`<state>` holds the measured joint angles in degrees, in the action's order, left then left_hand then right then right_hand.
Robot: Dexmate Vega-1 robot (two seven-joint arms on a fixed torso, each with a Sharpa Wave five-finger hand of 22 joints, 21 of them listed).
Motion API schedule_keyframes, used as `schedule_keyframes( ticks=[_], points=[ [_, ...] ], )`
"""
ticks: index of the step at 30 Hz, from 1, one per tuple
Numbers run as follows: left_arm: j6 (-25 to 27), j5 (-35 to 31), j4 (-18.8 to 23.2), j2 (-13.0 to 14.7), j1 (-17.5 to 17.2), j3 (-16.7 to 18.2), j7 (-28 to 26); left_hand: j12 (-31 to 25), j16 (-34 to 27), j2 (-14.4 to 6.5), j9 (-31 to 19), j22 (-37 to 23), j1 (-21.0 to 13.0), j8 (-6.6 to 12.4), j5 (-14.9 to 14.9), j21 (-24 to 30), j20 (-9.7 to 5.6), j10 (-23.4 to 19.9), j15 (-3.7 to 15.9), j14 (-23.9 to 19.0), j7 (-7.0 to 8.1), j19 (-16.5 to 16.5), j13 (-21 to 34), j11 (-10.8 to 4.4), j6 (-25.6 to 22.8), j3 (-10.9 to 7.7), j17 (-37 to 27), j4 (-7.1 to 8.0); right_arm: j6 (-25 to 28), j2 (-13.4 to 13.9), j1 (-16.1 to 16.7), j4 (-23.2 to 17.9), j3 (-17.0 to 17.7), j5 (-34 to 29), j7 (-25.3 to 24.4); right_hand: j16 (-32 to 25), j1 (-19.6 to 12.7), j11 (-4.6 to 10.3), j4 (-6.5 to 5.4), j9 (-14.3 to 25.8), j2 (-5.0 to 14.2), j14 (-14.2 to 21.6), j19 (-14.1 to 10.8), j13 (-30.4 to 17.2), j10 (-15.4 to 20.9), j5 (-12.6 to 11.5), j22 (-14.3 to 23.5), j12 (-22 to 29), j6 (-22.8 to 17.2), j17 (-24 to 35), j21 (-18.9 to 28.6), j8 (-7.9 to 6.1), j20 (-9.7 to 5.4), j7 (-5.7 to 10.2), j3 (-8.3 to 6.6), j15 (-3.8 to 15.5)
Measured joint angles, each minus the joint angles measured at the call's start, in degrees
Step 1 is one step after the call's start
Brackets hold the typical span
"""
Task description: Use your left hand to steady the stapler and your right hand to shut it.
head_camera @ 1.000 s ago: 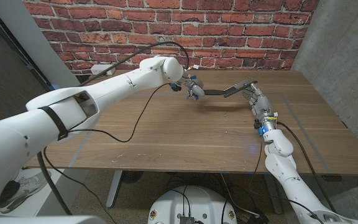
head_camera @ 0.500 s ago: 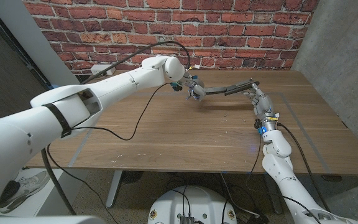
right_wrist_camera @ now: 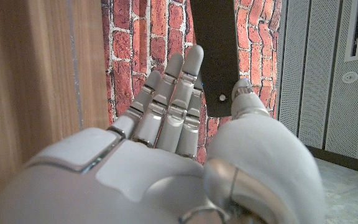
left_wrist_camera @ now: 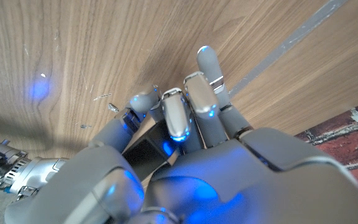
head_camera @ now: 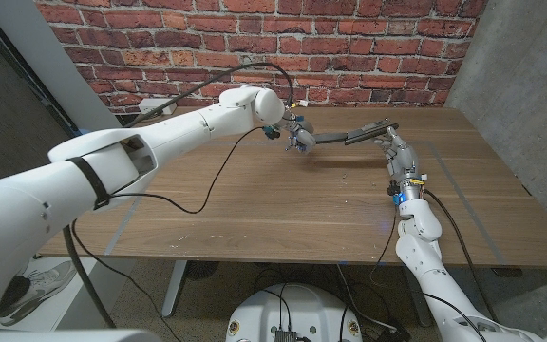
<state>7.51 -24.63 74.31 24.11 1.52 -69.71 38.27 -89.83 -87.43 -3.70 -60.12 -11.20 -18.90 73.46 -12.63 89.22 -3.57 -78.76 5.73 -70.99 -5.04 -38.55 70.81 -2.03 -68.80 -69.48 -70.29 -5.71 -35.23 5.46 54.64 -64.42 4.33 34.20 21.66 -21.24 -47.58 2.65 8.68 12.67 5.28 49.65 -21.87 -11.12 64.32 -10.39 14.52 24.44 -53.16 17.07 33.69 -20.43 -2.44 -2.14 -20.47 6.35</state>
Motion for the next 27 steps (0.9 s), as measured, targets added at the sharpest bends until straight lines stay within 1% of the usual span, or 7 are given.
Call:
schedule_keyframes(
  ticks=[3,6,13,15,19,23,27],
  points=[
    [0.4,-1.2,0.6,0.2,0.0,-0.3,-0.3,0.0,0.0,0.0,-0.1,0.0,0.0,0.09,0.0,0.0,0.00,0.0,0.00,0.0,-0.20,0.0,0.0,0.00,0.2,0.00,0.0,0.00,0.3,0.0,0.0,-0.2,0.1,0.2,0.4,1.3,-0.2,-0.85,-2.18,-0.4,0.78,-0.4,0.7,0.2,-3.7,0.2,0.0,-2.2,0.0,-0.3,0.9,2.40,1.35,0.04,2.18,0.05],
    [0.7,-2.0,1.1,0.3,0.0,-0.6,-0.5,0.0,0.0,0.0,0.1,-0.1,0.0,0.09,0.0,0.0,0.00,0.0,-0.01,0.0,-0.21,0.0,0.0,0.00,0.2,0.00,0.0,0.00,0.6,0.0,0.0,-0.3,0.2,0.4,1.0,2.9,3.4,-1.52,-3.31,-1.1,0.68,-2.5,1.4,0.2,-7.9,0.2,-0.1,-4.4,1.9,-0.6,1.5,4.77,1.99,1.85,3.32,-0.39],
    [1.3,-3.4,2.2,0.5,0.0,-0.9,-0.5,0.0,0.0,0.0,0.3,-0.1,0.0,0.31,0.0,0.0,0.00,0.0,-0.01,0.0,-0.21,0.0,0.0,0.01,0.2,0.00,0.0,0.00,1.7,0.5,0.0,-0.4,0.4,1.2,3.7,5.6,6.7,-2.34,-3.87,-1.7,0.24,-6.1,2.8,0.5,-14.5,-0.3,-0.4,-8.1,3.9,-1.5,1.9,8.21,2.96,5.01,4.53,-1.54],
    [1.5,-3.7,2.4,0.5,0.0,-1.0,-0.4,0.0,0.0,0.0,0.4,-0.1,0.0,0.31,0.0,0.0,0.00,0.0,-0.02,0.0,-0.20,0.0,0.0,0.01,0.2,0.00,0.0,0.00,2.2,0.8,-0.2,-0.4,0.4,1.6,5.0,6.7,7.1,-2.24,-4.18,-1.7,0.68,-7.4,3.3,0.5,-16.6,-0.3,-0.5,-9.3,6.0,-2.1,1.9,9.20,2.84,4.87,4.83,-1.88],
    [1.7,-4.0,2.8,0.5,-0.2,-1.0,-0.2,0.0,0.0,0.0,0.7,-0.1,0.0,0.31,0.0,0.0,0.00,0.0,-0.02,0.0,-0.20,0.0,0.0,0.01,0.2,0.00,0.0,0.00,2.9,1.2,-0.5,-0.3,0.5,2.2,7.2,7.8,7.6,-2.28,-4.18,-1.8,0.78,-8.8,4.1,0.5,-18.5,-0.3,-0.7,-10.4,8.9,-2.7,2.2,10.06,3.47,4.88,4.83,-2.24],
    [2.0,-4.1,3.1,0.5,-0.3,-1.0,0.1,0.1,0.0,-0.2,0.6,-0.1,0.2,0.31,0.0,0.0,0.00,0.0,-0.02,0.0,-0.26,0.0,0.0,0.01,0.3,0.00,0.0,0.00,3.7,1.5,-0.8,0.1,0.7,3.0,9.9,9.4,8.0,-2.45,-3.94,-1.7,-0.08,-11.3,5.0,0.6,-22.7,-0.3,-1.1,-12.4,13.6,-3.7,2.2,10.50,4.31,4.83,5.07,-2.64],
    [2.2,-4.1,3.2,0.4,-0.4,-1.0,0.6,0.1,0.0,-0.5,0.8,-0.1,0.5,0.54,0.0,0.0,0.00,0.0,-0.03,0.0,-0.33,0.0,-0.1,0.02,0.3,0.00,0.0,0.00,4.6,1.7,-1.4,0.8,0.9,3.8,13.3,10.7,9.3,-2.76,-3.67,-1.7,-1.30,-15.4,7.0,0.7,-27.3,-0.7,-1.6,-13.7,19.5,-4.5,2.1,10.50,5.16,4.01,6.44,-2.98]
  ],
)
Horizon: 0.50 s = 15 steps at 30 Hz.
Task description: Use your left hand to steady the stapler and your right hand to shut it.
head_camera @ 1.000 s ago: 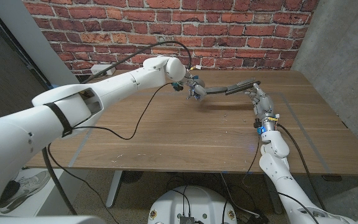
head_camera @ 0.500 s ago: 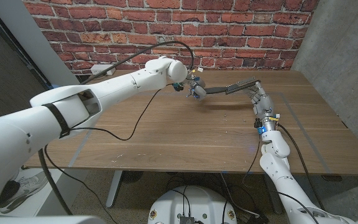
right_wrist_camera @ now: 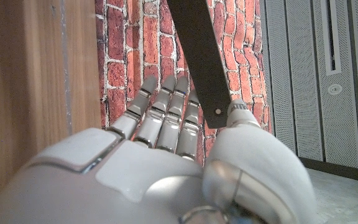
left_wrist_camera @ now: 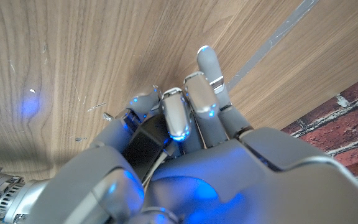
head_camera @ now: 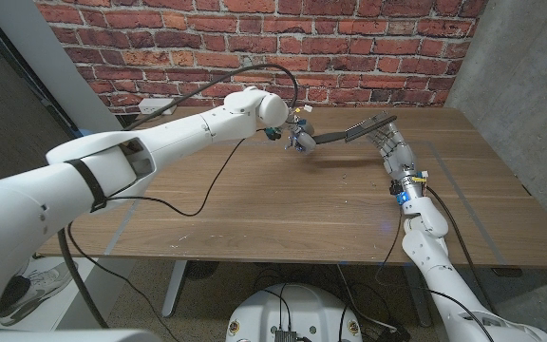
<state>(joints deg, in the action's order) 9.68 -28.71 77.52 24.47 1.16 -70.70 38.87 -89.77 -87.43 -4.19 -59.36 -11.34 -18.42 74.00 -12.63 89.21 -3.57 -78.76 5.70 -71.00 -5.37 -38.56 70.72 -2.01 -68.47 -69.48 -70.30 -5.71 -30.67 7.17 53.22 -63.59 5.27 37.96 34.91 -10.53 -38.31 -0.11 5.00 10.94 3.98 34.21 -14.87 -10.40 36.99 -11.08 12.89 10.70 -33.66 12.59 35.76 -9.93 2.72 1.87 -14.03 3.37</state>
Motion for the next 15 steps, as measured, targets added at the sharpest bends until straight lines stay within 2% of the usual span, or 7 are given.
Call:
schedule_keyframes(
  ticks=[3,7,11,15],
  points=[
    [0.0,0.1,0.0,-0.1,0.0,0.0,0.3,0.0,0.0,-0.4,0.1,0.0,0.4,0.00,0.0,0.0,0.00,0.0,0.00,0.0,0.00,0.0,0.0,0.00,0.0,0.00,0.0,0.00,0.3,0.0,-0.2,0.3,0.2,0.2,1.2,0.4,0.9,-0.17,-0.05,-0.2,-0.92,-5.0,2.2,-0.1,-5.6,-0.2,-0.5,-0.6,5.4,-0.5,-0.8,0.00,0.72,-0.72,1.08,-0.47],
    [0.1,0.2,-0.1,-0.3,0.0,-0.2,0.8,0.0,0.0,-0.4,0.2,0.0,0.4,0.43,0.0,0.0,0.00,0.0,0.00,0.0,0.00,0.0,0.0,0.01,0.0,-0.24,0.0,-0.24,0.6,-0.1,-0.6,0.8,0.6,0.4,2.7,0.8,1.6,-0.76,0.21,-0.1,-1.59,-10.2,4.5,-0.1,-10.7,-0.4,-0.9,-0.6,9.7,-1.0,-1.6,0.00,1.13,-1.32,1.80,-1.18],
    [0.1,0.2,-0.3,-0.5,0.0,-0.4,1.2,0.0,0.0,-0.4,-0.1,0.0,0.4,0.86,0.0,0.0,0.00,0.0,-0.01,0.0,0.01,0.0,0.0,0.01,0.0,-0.24,0.0,-0.24,0.9,-0.2,-0.9,1.2,0.8,0.6,4.2,0.8,2.9,-2.88,-0.30,-0.1,-2.93,-15.0,6.4,-0.1,-16.8,-0.4,-1.4,-0.6,14.3,-1.4,-2.7,0.00,1.60,-3.11,3.25,-3.82],
    [-0.1,0.2,-0.5,-0.6,0.2,-0.5,1.4,0.0,0.0,-0.4,0.1,0.0,0.4,0.86,0.0,0.0,0.00,0.0,-0.01,0.0,0.01,0.0,0.0,0.01,0.0,-0.24,0.0,-0.24,1.4,-0.2,-1.0,1.3,1.0,0.6,4.9,0.3,3.7,-4.91,-0.67,-0.1,-3.45,-16.2,6.8,-0.1,-19.2,-0.9,-1.5,-0.6,17.9,-1.7,-3.2,0.27,2.09,-5.09,4.10,-4.93]
  ],
)
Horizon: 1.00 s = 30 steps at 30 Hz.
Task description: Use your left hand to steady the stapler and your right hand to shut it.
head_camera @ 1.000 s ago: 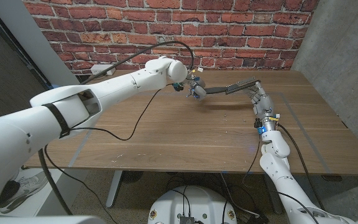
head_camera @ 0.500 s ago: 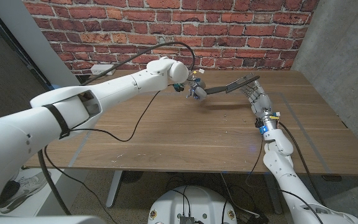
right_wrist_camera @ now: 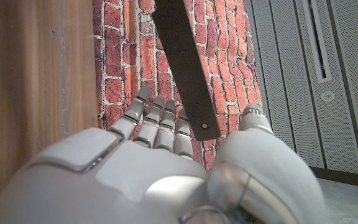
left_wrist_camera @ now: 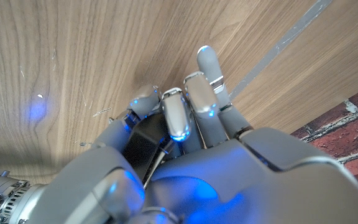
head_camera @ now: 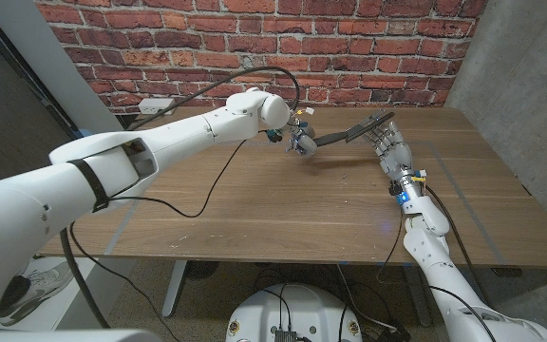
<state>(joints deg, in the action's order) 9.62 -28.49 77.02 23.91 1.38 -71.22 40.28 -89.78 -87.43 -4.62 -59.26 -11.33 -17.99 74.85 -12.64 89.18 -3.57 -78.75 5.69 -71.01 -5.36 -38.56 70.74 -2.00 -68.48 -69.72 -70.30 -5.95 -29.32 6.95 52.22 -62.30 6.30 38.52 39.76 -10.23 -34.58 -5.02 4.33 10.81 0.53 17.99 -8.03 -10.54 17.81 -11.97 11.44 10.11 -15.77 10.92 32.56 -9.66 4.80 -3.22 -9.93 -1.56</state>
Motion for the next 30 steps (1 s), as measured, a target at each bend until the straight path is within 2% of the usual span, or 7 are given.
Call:
schedule_keyframes(
  ticks=[3,7,12,17,20,27,30],
  points=[
    [-0.4,0.0,-0.2,-0.1,0.2,-0.2,0.1,0.0,0.0,0.0,0.2,0.0,0.0,0.00,0.0,0.0,0.00,0.0,0.00,0.0,0.01,0.0,0.0,0.00,0.0,0.00,0.0,0.00,0.9,0.1,0.0,-0.1,0.1,-0.2,0.1,-0.8,1.5,-0.68,-0.71,0.0,0.02,1.0,0.0,0.0,0.8,0.0,0.0,1.1,0.7,0.0,0.0,-0.35,0.03,-0.77,0.71,-0.82],
    [-1.1,-0.1,-0.7,-0.5,0.5,-0.4,0.4,0.0,0.0,0.0,0.1,0.0,0.0,0.16,0.0,0.0,0.00,0.1,0.00,0.0,0.01,0.0,0.0,0.08,0.0,0.00,0.0,0.00,2.1,0.7,0.1,-0.6,0.0,-1.0,0.1,-1.0,2.6,0.49,-1.28,0.0,0.04,1.7,-0.5,0.0,3.2,0.0,0.0,2.0,-0.3,0.1,0.0,-1.34,0.53,-0.41,1.28,-0.78],
    [-2.1,-0.4,-1.7,-1.2,1.0,-1.0,0.8,0.0,0.0,0.0,0.4,0.0,0.0,0.38,0.0,0.0,0.01,0.1,0.00,0.0,0.02,0.4,0.0,0.08,0.0,0.00,0.0,0.00,3.6,1.6,0.1,-1.2,-0.5,-2.2,0.2,-1.0,3.5,0.77,-1.72,0.0,0.19,1.3,-0.5,-0.3,3.5,0.0,0.0,2.3,-1.3,0.1,-0.2,-1.60,0.53,-0.25,1.71,-1.13],
    [-3.2,-0.5,-2.4,-1.8,1.4,-1.5,1.1,0.0,0.0,-0.6,0.6,0.0,1.1,0.59,0.0,0.0,0.10,0.1,-0.01,0.0,0.02,0.5,0.0,0.08,0.0,0.00,0.0,0.00,3.6,1.7,-0.1,-1.4,-0.7,-2.8,-0.1,-2.1,-0.3,4.69,0.61,0.0,3.84,8.5,-3.6,-0.3,14.5,-0.5,0.1,5.9,-12.1,-0.3,0.7,-4.46,-1.75,3.08,-0.14,3.68],
    [-3.4,-0.6,-2.8,-2.1,1.5,-1.6,1.2,0.0,0.0,-0.6,0.5,0.0,1.1,0.59,0.0,0.0,0.10,0.1,-0.01,0.0,0.02,0.5,0.0,0.08,0.0,0.00,0.0,0.00,2.8,1.4,-0.1,-1.4,-0.7,-3.1,-0.9,-2.6,-2.8,6.00,1.96,0.0,4.88,12.4,-5.3,-0.3,19.1,-0.5,0.2,7.2,-17.1,-0.3,1.7,-5.38,-2.74,5.32,-1.16,4.28],
    [-3.7,-0.6,-3.7,-2.6,1.6,-1.8,1.3,0.0,0.0,-0.5,1.1,0.0,1.2,0.81,0.0,0.0,0.10,0.1,-0.01,0.0,0.02,0.5,0.0,0.08,0.0,0.00,0.0,0.01,1.4,0.0,-0.5,-0.8,0.0,-2.4,-1.6,-3.0,-5.0,8.51,3.07,-0.1,5.92,15.6,-6.2,-0.3,22.3,-0.5,0.4,7.6,-21.3,-0.1,2.6,-5.61,-3.50,8.29,-2.11,4.70],
    [-3.9,-0.6,-4.2,-2.8,1.7,-1.9,1.4,0.0,0.0,-0.3,1.4,0.0,1.4,0.81,0.0,0.0,0.10,0.1,-0.01,0.0,0.02,0.5,0.0,0.08,0.0,0.00,0.0,0.01,0.9,-0.6,-0.9,-0.2,0.4,-1.2,-0.7,-3.0,-5.7,9.04,3.45,-0.2,6.36,15.7,-6.5,-0.2,22.2,-0.5,0.7,7.6,-21.6,-0.1,2.6,-5.36,-3.80,8.66,-2.50,4.66]
  ],
)
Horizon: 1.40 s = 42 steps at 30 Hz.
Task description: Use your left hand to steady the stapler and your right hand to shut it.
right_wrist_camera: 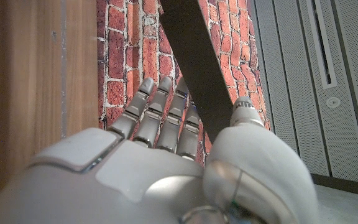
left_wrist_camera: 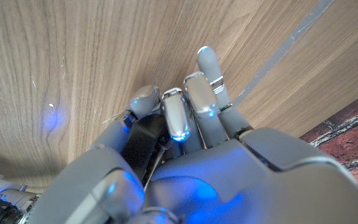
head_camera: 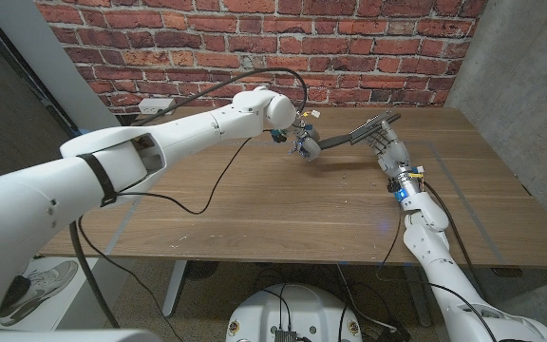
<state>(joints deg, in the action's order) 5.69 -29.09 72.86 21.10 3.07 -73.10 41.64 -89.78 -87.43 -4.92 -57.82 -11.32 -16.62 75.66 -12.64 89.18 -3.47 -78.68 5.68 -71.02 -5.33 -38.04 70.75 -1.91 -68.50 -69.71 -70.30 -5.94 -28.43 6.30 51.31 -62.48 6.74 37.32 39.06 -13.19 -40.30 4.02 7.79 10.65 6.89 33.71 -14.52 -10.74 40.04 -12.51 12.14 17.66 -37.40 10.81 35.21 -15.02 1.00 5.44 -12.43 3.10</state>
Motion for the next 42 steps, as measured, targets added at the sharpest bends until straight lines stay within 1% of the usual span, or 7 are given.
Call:
schedule_keyframes(
  ticks=[3,6,12,15,33,39,42],
  points=[
    [-0.1,0.0,-0.4,-0.2,0.0,-0.1,0.1,0.0,0.0,0.0,0.0,0.0,0.0,0.00,0.0,0.0,0.00,0.0,0.00,0.0,0.00,0.0,0.0,0.00,0.0,0.00,0.0,0.00,-0.4,-0.9,-0.4,0.6,0.6,1.2,0.8,0.0,-1.4,2.26,0.69,0.0,0.43,2.0,-1.0,0.1,2.6,0.1,0.0,0.2,-2.5,0.2,1.1,0.03,-0.95,1.09,-0.69,0.12],
    [-0.2,0.2,-0.7,-0.3,0.1,-0.2,0.1,0.0,0.0,0.2,0.2,0.0,0.2,0.00,0.0,0.0,0.00,0.0,0.00,0.0,-0.01,0.0,0.0,0.00,0.0,0.00,0.0,0.00,-0.9,-2.0,-0.6,1.0,1.4,2.2,1.0,-1.0,-3.5,3.12,1.08,-0.1,0.76,6.4,-2.6,0.2,8.6,0.5,0.4,1.4,-5.7,0.8,2.9,-1.37,-2.18,-0.96,-1.79,0.51],
    [-0.2,0.2,-1.0,-0.5,0.1,-0.3,0.1,0.0,0.0,0.2,0.4,0.0,0.1,0.21,0.0,0.0,0.00,0.0,0.00,0.0,-0.12,0.0,0.0,0.00,0.1,0.00,0.0,0.00,-1.8,-4.3,-0.7,1.1,2.9,3.3,0.2,-4.2,-8.9,-2.87,2.74,-0.3,0.33,13.8,-4.7,0.2,15.3,1.4,0.8,5.0,-12.8,3.1,6.3,-3.37,-3.46,-7.24,-3.44,2.36],
    [-0.2,0.3,-1.0,-0.5,0.1,-0.3,0.1,0.0,0.0,0.1,0.2,0.0,0.1,0.22,0.0,0.0,0.00,0.0,0.00,0.0,-0.12,0.0,0.0,0.00,0.1,0.00,0.0,0.00,-2.6,-5.3,-0.6,1.0,3.5,3.6,-1.5,-4.6,-9.9,-4.19,3.14,-0.3,-0.48,15.0,-5.5,-0.1,16.6,1.4,1.0,5.9,-13.9,3.4,7.3,-4.31,-3.46,-8.40,-3.84,2.72],
    [2.0,-1.9,1.2,-0.2,0.1,-1.4,0.3,0.0,0.0,0.1,0.8,0.0,0.1,0.44,0.0,0.0,0.00,0.0,-0.01,0.0,-0.11,0.0,0.0,0.01,0.1,0.00,0.0,0.00,-4.6,-8.0,1.0,-0.8,5.2,3.7,-6.6,-4.0,-12.3,-5.42,4.09,1.2,-1.98,17.6,-7.5,-1.7,20.1,2.1,1.1,6.8,-17.6,2.7,10.4,-4.13,-3.33,-9.42,-4.79,3.03],
    [2.9,-3.8,2.5,0.2,0.2,-2.1,0.4,0.0,0.0,0.1,1.0,0.0,0.1,0.44,0.0,0.0,0.00,0.0,-0.01,0.0,-0.11,0.0,0.0,0.01,0.1,0.00,0.0,0.01,-4.0,-8.1,1.8,-2.1,5.2,3.6,-8.3,-3.3,-8.6,-2.78,-0.58,1.1,-3.79,17.3,-6.0,-3.1,19.8,2.5,0.9,5.5,-17.1,3.7,11.7,-1.39,-1.49,-5.30,-0.12,3.88],
    [3.3,-4.8,3.0,0.3,0.2,-2.4,0.6,0.0,0.0,0.1,1.0,0.0,0.1,0.44,0.0,0.0,0.00,0.0,-0.01,0.0,-0.11,0.0,0.0,0.01,0.1,0.00,0.0,0.01,-3.9,-8.1,2.2,-2.8,5.2,3.4,-9.0,-3.1,-6.7,-2.56,-2.13,1.1,-4.57,16.9,-6.0,-3.2,19.7,2.3,0.9,5.4,-16.8,3.8,12.1,-1.28,-1.49,-4.98,-0.63,3.77]
  ],
)
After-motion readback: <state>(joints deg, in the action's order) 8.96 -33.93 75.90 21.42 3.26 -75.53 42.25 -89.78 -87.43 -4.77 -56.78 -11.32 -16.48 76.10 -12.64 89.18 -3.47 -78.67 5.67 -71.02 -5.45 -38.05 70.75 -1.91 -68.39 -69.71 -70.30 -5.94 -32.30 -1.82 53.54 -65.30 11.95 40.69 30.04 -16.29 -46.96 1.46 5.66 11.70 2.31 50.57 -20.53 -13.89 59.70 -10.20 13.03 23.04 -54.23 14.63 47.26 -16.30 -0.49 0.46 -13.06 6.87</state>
